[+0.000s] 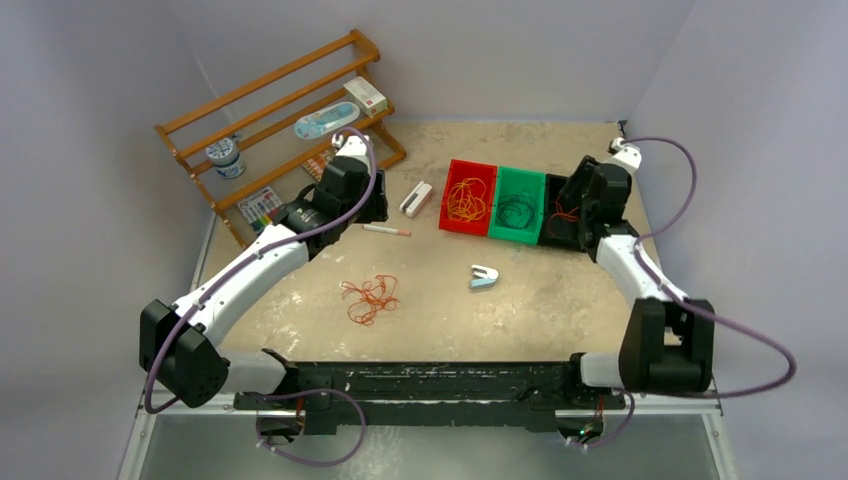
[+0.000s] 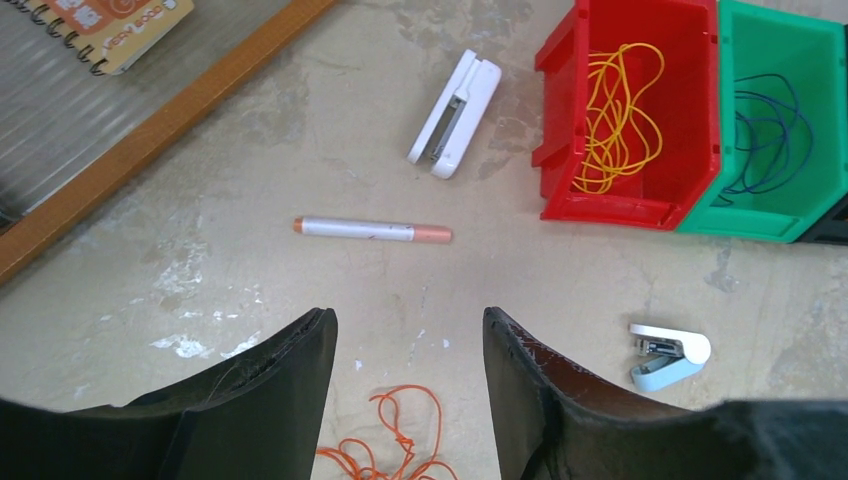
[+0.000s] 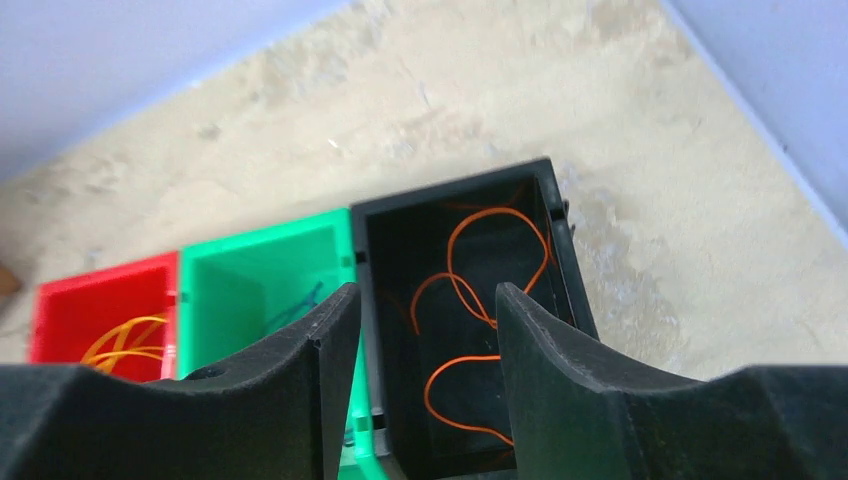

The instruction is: Untangle the cables

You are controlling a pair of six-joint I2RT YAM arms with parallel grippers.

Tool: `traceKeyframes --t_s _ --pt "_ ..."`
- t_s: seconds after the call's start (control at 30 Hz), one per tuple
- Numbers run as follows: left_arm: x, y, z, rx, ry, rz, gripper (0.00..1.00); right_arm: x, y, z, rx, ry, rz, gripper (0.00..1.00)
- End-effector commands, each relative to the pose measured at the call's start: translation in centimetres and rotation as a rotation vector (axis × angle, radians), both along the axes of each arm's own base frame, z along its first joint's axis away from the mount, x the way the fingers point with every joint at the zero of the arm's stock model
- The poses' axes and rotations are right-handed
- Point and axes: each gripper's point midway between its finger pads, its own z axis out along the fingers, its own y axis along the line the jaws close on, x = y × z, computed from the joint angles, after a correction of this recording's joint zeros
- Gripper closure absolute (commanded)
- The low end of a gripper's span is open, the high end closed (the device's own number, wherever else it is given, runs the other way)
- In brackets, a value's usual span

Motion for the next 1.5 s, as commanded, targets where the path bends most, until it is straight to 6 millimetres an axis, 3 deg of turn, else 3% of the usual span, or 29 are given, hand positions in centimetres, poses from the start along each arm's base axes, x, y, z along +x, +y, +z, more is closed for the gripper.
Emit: traceKeyframes --t_s 0.0,0.23,0.6,0.8,0.9,1.03,1.13,1.27,1.47 --pt "0.5 1.3 0.5 0.021 -0.023 0.080 0.44 -0.9 0.3 5.6 -0.026 -0.187 0.028 0.44" --pt "0.3 2.9 -0.3 0.046 -0.005 0.175 0.43 -3.3 2.1 9.6 -0.056 -0.346 0.144 0.35" --pt "-0.3 6.1 -1.0 0.103 0.012 0.346 0.43 -5.3 3.4 13.1 -0.134 -0.444 0.248 0.26" --pt "-2.5 7.2 -3.1 0.124 0.099 0.375 0.43 -4.4 7.3 11.8 -0.059 -0.411 0.433 0.22" --pt "-4.0 7.6 -4.6 0.104 0.138 0.391 0.43 -3.8 10.5 10.7 -0.064 -0.358 0.524 0.22" --pt "-5.4 5.7 -6.9 0.045 0.211 0.277 0.43 -3.9 16.4 9.2 -0.058 -0.311 0.672 0.22" --pt "-6.4 4.8 -8.3 0.012 0.272 0.240 0.43 -4.2 19.1 8.0 -0.001 -0.297 0.741 0.22" --pt "-7.8 4.6 -9.6 -0.058 0.328 0.287 0.43 -4.4 21.1 6.7 0.035 -0.274 0.776 0.23" --pt "-10.0 6.7 -10.7 -0.147 0.351 0.483 0.43 -4.2 21.3 5.9 0.044 -0.254 0.765 0.23"
